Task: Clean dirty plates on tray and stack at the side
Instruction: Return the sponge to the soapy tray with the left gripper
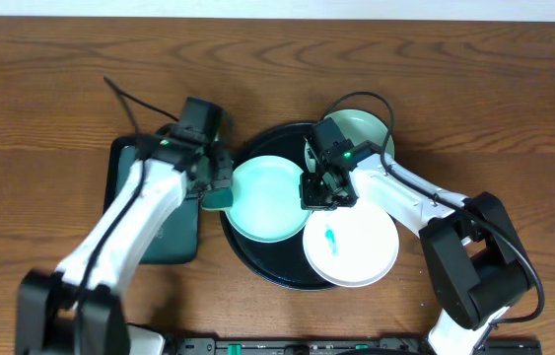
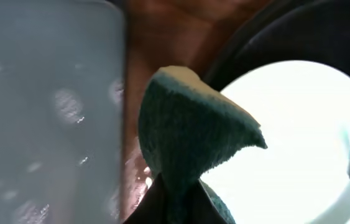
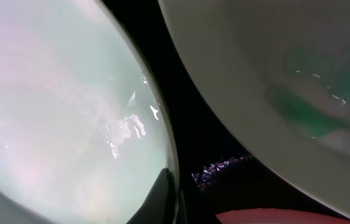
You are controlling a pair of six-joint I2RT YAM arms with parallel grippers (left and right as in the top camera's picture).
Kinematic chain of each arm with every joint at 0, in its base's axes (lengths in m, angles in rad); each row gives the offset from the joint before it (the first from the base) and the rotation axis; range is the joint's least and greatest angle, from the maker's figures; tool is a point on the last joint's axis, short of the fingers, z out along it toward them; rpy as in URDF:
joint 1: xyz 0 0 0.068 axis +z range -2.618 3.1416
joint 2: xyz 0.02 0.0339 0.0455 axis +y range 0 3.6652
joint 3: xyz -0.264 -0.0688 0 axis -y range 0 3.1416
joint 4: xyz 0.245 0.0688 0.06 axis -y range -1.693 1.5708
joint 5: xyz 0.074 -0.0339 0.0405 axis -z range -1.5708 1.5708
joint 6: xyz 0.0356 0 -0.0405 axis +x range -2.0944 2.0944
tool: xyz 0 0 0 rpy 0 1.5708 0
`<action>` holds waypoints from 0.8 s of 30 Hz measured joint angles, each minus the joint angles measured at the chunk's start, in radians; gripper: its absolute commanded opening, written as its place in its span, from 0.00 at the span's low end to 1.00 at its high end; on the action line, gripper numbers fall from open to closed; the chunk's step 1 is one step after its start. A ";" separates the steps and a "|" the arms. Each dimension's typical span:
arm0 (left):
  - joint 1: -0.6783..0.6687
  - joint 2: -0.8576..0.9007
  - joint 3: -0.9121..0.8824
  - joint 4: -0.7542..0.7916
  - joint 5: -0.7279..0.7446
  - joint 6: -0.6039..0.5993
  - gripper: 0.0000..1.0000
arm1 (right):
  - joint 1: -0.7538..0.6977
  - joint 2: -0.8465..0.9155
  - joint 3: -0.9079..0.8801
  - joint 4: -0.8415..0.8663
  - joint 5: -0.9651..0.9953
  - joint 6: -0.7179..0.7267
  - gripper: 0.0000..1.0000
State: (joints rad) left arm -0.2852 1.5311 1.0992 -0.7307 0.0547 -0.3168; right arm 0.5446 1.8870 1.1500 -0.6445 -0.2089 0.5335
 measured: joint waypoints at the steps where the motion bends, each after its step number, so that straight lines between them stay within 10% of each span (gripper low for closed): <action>1: 0.005 -0.022 0.000 -0.015 -0.008 0.000 0.07 | 0.000 0.000 0.000 0.001 0.000 0.000 0.01; 13: 0.295 0.040 0.000 -0.058 -0.107 -0.013 0.07 | 0.000 0.000 -0.002 0.007 0.000 0.000 0.01; 19: 0.382 0.209 0.000 -0.058 -0.087 -0.017 0.43 | 0.000 0.000 -0.002 0.010 0.000 0.000 0.01; 24: 0.380 0.266 0.000 -0.051 -0.072 -0.007 0.49 | 0.000 0.000 -0.003 0.010 0.000 0.000 0.01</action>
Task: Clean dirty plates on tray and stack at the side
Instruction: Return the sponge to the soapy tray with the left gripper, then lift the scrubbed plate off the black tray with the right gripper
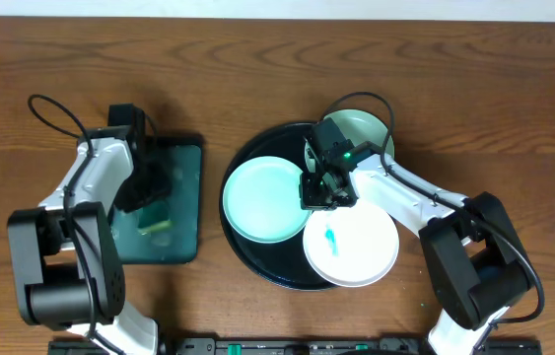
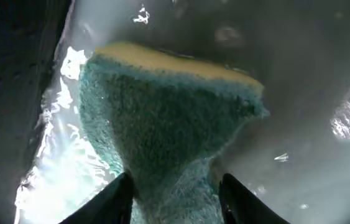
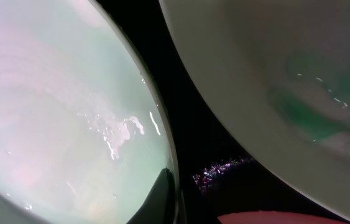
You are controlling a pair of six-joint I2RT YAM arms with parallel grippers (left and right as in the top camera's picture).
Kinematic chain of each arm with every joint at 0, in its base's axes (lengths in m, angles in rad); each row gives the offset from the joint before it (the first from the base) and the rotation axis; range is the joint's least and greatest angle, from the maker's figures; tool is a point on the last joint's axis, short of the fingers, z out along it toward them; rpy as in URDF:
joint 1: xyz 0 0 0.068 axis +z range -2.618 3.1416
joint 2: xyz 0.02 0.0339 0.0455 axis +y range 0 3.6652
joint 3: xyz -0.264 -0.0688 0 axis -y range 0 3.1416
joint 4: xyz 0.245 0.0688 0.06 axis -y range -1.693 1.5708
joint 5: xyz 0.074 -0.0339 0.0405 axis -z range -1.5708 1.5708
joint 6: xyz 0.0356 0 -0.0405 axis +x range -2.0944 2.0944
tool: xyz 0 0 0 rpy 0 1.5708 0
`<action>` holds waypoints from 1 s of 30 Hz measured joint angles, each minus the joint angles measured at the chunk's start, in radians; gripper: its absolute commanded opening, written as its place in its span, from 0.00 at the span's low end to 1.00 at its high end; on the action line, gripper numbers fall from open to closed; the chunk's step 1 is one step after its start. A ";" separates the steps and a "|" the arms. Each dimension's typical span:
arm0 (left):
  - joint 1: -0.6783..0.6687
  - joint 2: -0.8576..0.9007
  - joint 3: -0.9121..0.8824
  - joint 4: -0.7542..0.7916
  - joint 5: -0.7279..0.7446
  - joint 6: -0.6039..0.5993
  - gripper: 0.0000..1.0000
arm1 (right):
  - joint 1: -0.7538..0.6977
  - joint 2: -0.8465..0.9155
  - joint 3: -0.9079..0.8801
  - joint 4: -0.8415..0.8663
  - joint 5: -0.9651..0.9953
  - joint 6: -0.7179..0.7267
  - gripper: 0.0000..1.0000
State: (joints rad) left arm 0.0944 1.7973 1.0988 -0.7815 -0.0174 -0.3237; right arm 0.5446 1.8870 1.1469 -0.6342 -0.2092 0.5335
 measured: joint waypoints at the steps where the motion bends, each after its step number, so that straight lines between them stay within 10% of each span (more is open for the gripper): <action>1: 0.000 -0.010 0.000 0.000 0.006 0.000 0.51 | 0.000 0.000 0.000 0.000 0.000 0.000 0.01; 6: -0.018 -0.142 -0.003 -0.018 0.020 0.006 0.77 | 0.000 0.000 -0.001 0.003 0.000 0.000 0.01; 17: -0.198 -0.640 -0.002 -0.066 0.038 0.007 0.78 | -0.005 -0.001 -0.004 0.019 -0.015 -0.004 0.02; 30: -0.282 -0.645 -0.003 -0.095 0.038 0.007 0.79 | -0.150 -0.200 -0.003 -0.024 -0.210 -0.001 0.01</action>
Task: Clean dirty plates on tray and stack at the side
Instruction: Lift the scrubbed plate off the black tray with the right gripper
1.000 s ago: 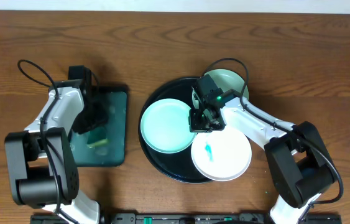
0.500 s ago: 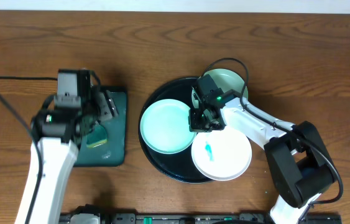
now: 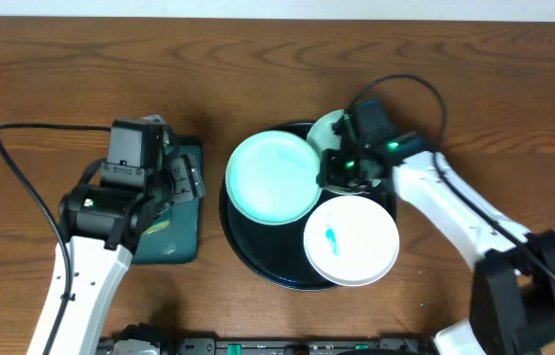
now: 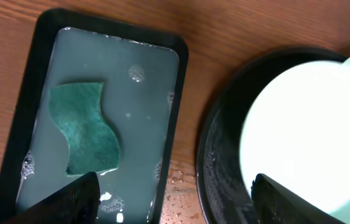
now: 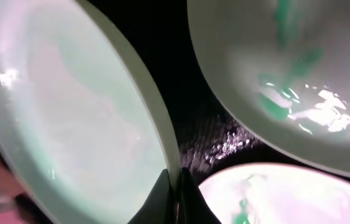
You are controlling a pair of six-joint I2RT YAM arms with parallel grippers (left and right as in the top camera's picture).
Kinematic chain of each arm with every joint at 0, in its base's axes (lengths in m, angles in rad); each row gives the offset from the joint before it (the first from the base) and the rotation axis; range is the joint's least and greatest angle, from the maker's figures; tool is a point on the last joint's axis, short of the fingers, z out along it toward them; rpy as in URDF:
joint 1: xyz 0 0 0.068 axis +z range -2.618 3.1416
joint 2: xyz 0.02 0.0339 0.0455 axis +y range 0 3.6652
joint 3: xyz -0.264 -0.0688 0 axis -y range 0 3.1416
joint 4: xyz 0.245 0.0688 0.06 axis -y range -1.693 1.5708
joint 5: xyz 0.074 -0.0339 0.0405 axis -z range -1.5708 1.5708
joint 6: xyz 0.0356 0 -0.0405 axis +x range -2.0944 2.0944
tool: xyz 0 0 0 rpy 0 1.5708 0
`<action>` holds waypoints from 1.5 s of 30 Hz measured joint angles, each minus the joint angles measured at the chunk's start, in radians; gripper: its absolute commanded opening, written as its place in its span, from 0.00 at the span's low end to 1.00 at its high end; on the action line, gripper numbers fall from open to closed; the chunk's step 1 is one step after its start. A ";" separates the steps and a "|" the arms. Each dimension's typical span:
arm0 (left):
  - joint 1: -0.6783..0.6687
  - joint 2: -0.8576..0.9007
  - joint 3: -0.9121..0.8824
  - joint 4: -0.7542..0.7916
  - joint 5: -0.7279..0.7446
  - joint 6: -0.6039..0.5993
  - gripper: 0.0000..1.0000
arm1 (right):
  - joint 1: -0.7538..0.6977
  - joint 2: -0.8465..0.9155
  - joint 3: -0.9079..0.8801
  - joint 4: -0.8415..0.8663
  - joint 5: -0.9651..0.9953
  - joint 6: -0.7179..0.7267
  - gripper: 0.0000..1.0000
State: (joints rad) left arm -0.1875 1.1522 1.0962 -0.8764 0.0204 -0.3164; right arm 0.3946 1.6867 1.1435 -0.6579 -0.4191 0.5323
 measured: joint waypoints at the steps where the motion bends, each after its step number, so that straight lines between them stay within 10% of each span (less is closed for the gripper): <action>1: -0.004 0.001 0.000 0.000 0.000 0.000 0.79 | -0.017 -0.009 0.000 -0.008 -0.026 0.001 0.01; 16: -0.011 0.002 0.000 -0.003 0.000 0.000 0.79 | -0.176 -0.022 0.000 0.027 -0.358 -0.169 0.01; 45: -0.011 0.002 0.000 -0.003 0.000 0.000 0.79 | 0.262 -0.206 0.000 -0.009 0.701 -0.447 0.01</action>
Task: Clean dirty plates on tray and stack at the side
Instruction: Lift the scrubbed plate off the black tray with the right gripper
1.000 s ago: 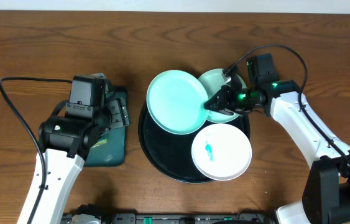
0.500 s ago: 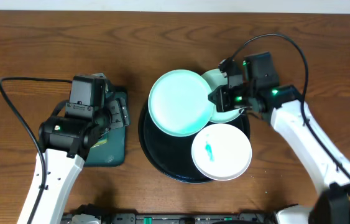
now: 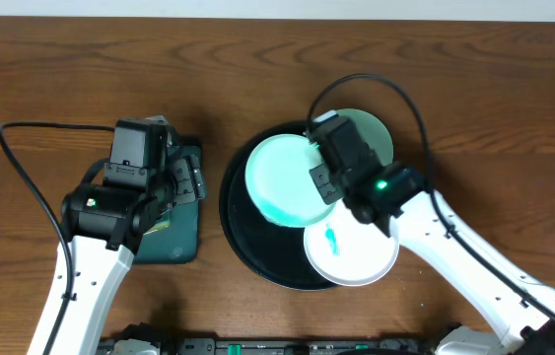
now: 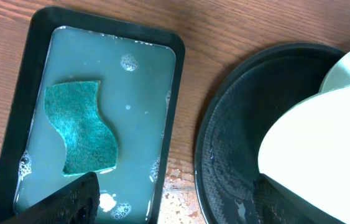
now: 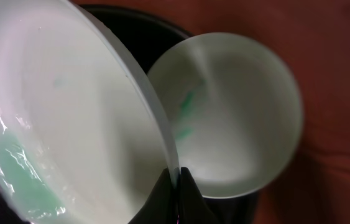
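Note:
A mint plate [image 3: 282,177] hangs tilted above the round black tray [image 3: 247,242], and my right gripper [image 3: 322,183] is shut on its right rim. The right wrist view shows that gripper [image 5: 177,186] pinching the rim of the plate [image 5: 69,112], which has a wet green film at lower left. Under it, a pale green plate [image 5: 237,112] with green smears lies at the tray's back right. A white plate [image 3: 351,247] with a teal smear rests at the tray's front right. My left gripper [image 4: 175,205] stands open above the basin, where the green sponge [image 4: 78,127] lies in soapy water.
The black rectangular basin [image 4: 179,74] of soapy water sits left of the tray, with a narrow strip of wet wooden table [image 4: 184,180] between them. Cables loop behind both arms. Bare wood lies to the far left, far right and back.
My right gripper holds the mint plate higher and more tilted, so the whole pale green plate now shows below it. The left arm and the sponge have not moved.
At first my left gripper held the sponge at the mint plate's left edge while the right gripped its right rim in the tray. Then the sponge was down in the basin. Then the left gripper stood open above it, and the right has raised the plate off the tray.

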You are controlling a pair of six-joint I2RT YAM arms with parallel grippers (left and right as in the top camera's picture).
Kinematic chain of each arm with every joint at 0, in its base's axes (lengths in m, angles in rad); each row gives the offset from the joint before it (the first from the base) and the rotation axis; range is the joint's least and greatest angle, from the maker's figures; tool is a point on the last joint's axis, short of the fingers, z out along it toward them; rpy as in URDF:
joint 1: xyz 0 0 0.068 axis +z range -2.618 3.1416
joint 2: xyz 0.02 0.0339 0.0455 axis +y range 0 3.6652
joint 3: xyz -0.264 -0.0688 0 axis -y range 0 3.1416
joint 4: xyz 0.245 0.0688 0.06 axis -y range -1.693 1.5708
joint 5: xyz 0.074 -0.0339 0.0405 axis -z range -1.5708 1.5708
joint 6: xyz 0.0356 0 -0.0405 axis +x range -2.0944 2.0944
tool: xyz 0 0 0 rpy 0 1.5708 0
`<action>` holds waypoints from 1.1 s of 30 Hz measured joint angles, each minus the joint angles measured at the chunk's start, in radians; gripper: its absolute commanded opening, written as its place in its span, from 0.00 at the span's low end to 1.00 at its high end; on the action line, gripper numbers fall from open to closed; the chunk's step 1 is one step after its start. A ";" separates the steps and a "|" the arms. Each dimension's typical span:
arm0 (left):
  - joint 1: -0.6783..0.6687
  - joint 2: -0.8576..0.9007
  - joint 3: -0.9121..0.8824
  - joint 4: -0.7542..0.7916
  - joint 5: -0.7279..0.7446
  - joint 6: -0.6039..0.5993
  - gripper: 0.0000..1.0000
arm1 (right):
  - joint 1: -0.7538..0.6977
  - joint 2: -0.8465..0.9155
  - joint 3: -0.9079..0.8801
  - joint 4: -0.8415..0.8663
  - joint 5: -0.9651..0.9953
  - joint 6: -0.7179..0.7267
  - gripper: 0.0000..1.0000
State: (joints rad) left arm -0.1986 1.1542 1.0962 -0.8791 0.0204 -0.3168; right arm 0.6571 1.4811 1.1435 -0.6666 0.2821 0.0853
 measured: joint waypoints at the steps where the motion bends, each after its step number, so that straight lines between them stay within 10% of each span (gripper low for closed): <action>1: 0.000 0.000 0.000 0.000 0.000 0.000 0.79 | 0.021 0.000 0.000 0.002 0.056 -0.012 0.01; 20: 0.000 0.000 0.000 0.000 -0.001 0.000 0.79 | 0.393 0.000 0.000 0.225 0.893 -0.504 0.01; 33: 0.000 0.000 0.000 0.008 -0.013 0.000 0.79 | 0.516 0.000 0.000 0.287 1.104 -0.800 0.01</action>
State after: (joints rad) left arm -0.1986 1.1542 1.0962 -0.8715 0.0078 -0.3168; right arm 1.1732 1.4811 1.1435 -0.3794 1.3857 -0.7151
